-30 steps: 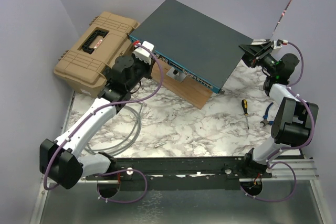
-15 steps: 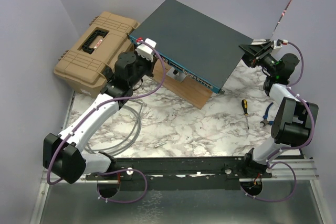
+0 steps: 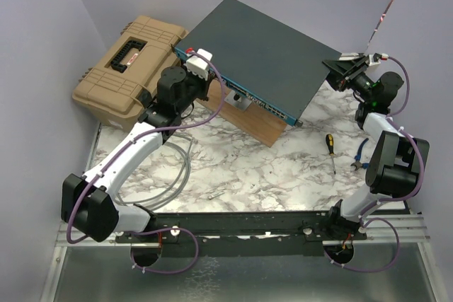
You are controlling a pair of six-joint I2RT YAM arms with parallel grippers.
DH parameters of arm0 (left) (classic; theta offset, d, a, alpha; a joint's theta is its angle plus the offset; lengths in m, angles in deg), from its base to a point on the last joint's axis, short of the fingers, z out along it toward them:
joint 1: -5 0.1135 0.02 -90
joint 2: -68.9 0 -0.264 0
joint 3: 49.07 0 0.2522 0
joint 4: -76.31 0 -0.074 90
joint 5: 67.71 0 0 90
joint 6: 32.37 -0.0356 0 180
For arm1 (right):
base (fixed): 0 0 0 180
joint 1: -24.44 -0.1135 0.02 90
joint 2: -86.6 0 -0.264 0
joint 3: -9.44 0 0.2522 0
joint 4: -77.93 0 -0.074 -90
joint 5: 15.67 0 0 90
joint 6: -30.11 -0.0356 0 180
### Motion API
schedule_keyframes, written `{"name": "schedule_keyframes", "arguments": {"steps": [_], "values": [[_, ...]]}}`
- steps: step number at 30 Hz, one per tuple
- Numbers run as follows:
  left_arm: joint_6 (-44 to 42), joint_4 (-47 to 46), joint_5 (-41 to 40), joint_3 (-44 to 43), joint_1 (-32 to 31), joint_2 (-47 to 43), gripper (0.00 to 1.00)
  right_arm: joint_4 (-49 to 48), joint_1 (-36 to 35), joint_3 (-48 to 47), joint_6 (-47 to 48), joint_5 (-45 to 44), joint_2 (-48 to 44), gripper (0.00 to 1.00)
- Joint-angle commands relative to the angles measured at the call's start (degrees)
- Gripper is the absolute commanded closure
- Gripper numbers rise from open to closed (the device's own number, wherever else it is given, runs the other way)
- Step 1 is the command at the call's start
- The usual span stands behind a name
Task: Insert the plug into the switch port
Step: Insert the connector into the switch port.
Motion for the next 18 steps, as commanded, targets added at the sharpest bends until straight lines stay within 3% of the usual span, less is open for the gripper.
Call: {"name": "schedule_keyframes", "arguments": {"steps": [1, 18], "values": [[0.90, -2.98, 1.79, -3.61, 0.41, 1.78, 1.00, -2.79, 0.15, -2.36, 2.10, 1.96, 0.52, 0.63], [2.66, -1.81, 3.10, -10.22, 0.37, 6.56, 1.00, 1.26, 0.14, -2.96, 5.45, 2.89, 0.16, 0.65]]}}
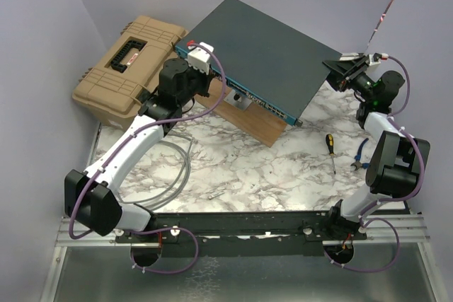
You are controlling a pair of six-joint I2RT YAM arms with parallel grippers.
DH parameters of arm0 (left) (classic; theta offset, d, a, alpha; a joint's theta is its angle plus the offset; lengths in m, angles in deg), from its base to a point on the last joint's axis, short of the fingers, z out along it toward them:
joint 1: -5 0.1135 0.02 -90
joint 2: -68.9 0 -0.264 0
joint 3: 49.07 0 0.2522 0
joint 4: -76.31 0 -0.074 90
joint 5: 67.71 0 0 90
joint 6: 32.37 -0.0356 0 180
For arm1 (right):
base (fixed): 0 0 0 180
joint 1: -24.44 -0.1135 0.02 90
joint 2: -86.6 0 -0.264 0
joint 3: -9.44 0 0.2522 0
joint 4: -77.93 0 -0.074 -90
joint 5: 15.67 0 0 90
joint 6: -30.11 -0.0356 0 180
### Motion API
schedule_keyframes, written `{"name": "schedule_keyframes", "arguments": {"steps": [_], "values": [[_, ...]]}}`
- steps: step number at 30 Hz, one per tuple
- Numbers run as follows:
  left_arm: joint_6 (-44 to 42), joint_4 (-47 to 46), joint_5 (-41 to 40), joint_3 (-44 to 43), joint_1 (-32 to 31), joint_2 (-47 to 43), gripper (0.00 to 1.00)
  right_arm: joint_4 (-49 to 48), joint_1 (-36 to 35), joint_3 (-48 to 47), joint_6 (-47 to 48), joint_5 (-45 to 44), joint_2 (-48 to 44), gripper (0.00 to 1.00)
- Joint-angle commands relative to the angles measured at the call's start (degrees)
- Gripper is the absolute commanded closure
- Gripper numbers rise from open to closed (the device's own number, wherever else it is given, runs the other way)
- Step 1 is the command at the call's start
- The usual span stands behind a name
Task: Insert the plug into the switch port
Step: Insert the connector into the switch port.
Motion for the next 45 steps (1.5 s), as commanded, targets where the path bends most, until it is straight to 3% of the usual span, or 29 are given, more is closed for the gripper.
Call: {"name": "schedule_keyframes", "arguments": {"steps": [1, 17, 31, 35, 45], "values": [[1.31, -7.24, 2.90, -5.33, -0.03, 4.22, 1.00, -0.22, -0.14, -2.64, 4.92, 1.82, 0.10, 0.65], [3.98, -12.65, 5.32, -6.95, -0.02, 6.00, 1.00, 4.80, -1.55, -4.00, 8.96, 3.29, -0.12, 0.66], [-0.48, -8.21, -0.18, 4.66, -0.03, -2.57, 1.00, 6.58, -0.57, -4.89, 8.64, 0.89, 0.16, 0.66], [-1.22, -7.01, -2.46, 5.99, 0.13, -5.08, 0.93, 7.65, 0.36, -5.37, 9.16, 0.58, -0.09, 0.59], [-2.09, -0.04, -6.12, 6.96, 0.53, -11.70, 0.61, 15.83, 3.88, -7.29, 13.57, -2.79, -2.68, 0.28]]}}
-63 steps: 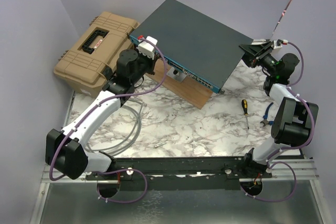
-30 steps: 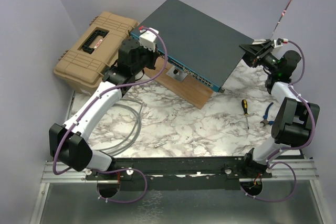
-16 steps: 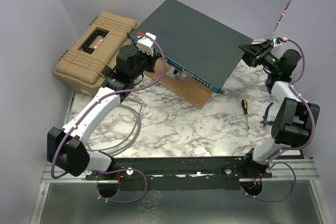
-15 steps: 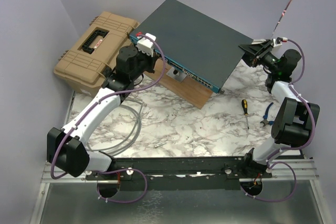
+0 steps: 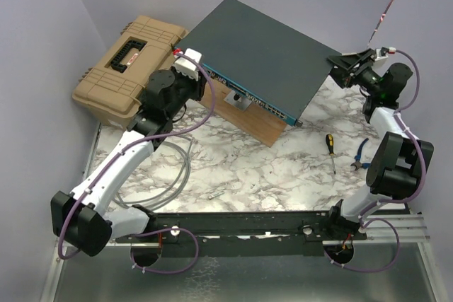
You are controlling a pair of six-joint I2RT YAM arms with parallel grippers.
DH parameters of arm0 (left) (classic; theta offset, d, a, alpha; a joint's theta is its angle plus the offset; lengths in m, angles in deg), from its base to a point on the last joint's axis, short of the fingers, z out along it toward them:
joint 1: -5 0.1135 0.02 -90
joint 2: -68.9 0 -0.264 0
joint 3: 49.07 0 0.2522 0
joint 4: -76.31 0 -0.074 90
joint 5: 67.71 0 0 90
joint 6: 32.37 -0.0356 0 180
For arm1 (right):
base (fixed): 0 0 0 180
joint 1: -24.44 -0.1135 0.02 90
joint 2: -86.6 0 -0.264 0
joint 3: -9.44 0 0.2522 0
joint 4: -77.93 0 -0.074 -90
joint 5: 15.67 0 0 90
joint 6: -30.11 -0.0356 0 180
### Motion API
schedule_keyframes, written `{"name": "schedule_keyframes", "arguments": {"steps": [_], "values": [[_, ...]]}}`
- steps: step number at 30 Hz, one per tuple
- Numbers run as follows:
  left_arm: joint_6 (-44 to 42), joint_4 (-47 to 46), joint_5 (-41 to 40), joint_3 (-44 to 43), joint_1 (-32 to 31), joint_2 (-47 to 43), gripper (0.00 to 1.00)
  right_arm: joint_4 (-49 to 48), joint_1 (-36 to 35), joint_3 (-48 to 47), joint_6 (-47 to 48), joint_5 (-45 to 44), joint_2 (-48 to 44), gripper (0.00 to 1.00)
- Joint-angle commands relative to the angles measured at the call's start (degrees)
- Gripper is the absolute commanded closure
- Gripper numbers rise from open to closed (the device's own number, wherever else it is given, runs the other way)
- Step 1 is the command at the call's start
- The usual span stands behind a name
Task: Insert the plug into the switch port
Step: Insert the connector into the switch port.
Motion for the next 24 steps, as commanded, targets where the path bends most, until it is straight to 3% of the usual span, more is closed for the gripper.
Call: {"name": "schedule_keyframes", "arguments": {"steps": [1, 9, 16, 24], "values": [[-0.71, 5.46, -2.64, 0.74, 0.18, -4.65, 0.57, 6.24, 2.53, -2.05, 5.82, -3.90, -2.98, 0.25], [0.53, 15.86, -2.42, 3.56, 0.21, -12.04, 0.37, 22.65, 4.23, -3.50, 17.94, -10.20, -10.00, 0.15], [3.52, 27.81, -0.63, 4.32, 0.17, -15.73, 0.31, 33.13, 4.15, -2.80, 29.08, -15.89, -19.46, 0.12], [9.30, 32.01, 4.82, 9.53, -0.86, -17.59, 0.26, 37.54, 2.50, 1.39, 39.16, -17.94, -31.22, 0.11]]}}
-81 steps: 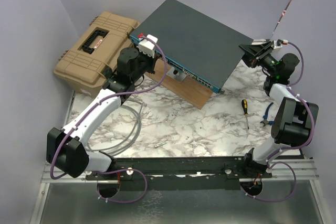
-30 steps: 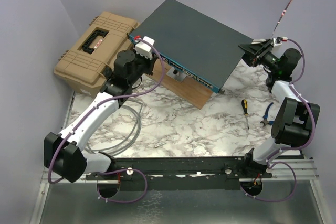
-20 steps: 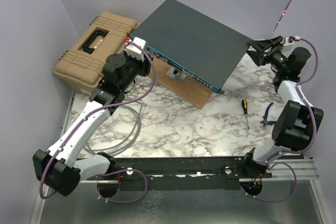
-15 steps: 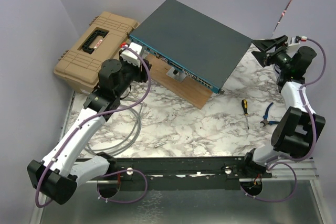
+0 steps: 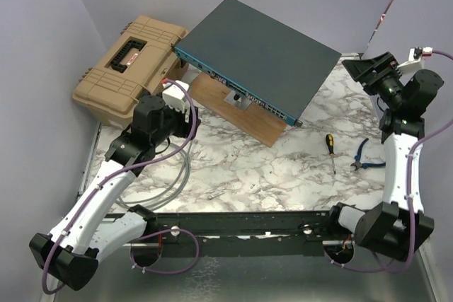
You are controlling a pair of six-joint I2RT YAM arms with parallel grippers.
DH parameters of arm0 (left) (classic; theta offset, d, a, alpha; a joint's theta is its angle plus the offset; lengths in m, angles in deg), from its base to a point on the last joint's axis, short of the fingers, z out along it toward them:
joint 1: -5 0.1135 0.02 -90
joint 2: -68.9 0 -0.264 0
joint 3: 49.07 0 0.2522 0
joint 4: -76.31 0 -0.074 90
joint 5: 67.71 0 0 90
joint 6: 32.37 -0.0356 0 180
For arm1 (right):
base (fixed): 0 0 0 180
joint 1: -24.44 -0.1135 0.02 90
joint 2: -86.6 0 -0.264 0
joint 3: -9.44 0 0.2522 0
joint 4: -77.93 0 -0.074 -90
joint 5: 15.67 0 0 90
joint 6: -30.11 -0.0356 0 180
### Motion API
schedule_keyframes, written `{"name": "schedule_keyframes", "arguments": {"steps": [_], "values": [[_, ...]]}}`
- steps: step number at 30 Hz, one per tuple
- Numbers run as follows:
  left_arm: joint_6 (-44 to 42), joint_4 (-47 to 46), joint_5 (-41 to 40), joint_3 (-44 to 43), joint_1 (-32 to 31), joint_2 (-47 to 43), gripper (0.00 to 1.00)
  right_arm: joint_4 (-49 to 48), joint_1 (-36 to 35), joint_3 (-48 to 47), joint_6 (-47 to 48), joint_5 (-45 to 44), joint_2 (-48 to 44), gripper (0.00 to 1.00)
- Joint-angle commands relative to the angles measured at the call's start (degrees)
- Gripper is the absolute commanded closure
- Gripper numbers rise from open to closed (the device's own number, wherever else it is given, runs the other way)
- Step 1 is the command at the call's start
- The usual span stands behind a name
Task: Insert the plug into the switch port
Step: Pick up the connector from the center of the board.
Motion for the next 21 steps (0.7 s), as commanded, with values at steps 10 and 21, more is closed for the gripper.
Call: {"name": "schedule_keyframes", "arguments": {"steps": [10, 21], "values": [[11.10, 2.72, 6.21, 9.02, -7.55, 0.95, 0.25, 8.86, -6.53, 8.27, 19.36, -1.26, -17.60, 0.11], [22.98, 1.30, 0.57, 16.15, -18.41, 4.42, 0.24, 4.67, -10.99, 15.25, 24.52, 5.31, -27.49, 0.01]]}}
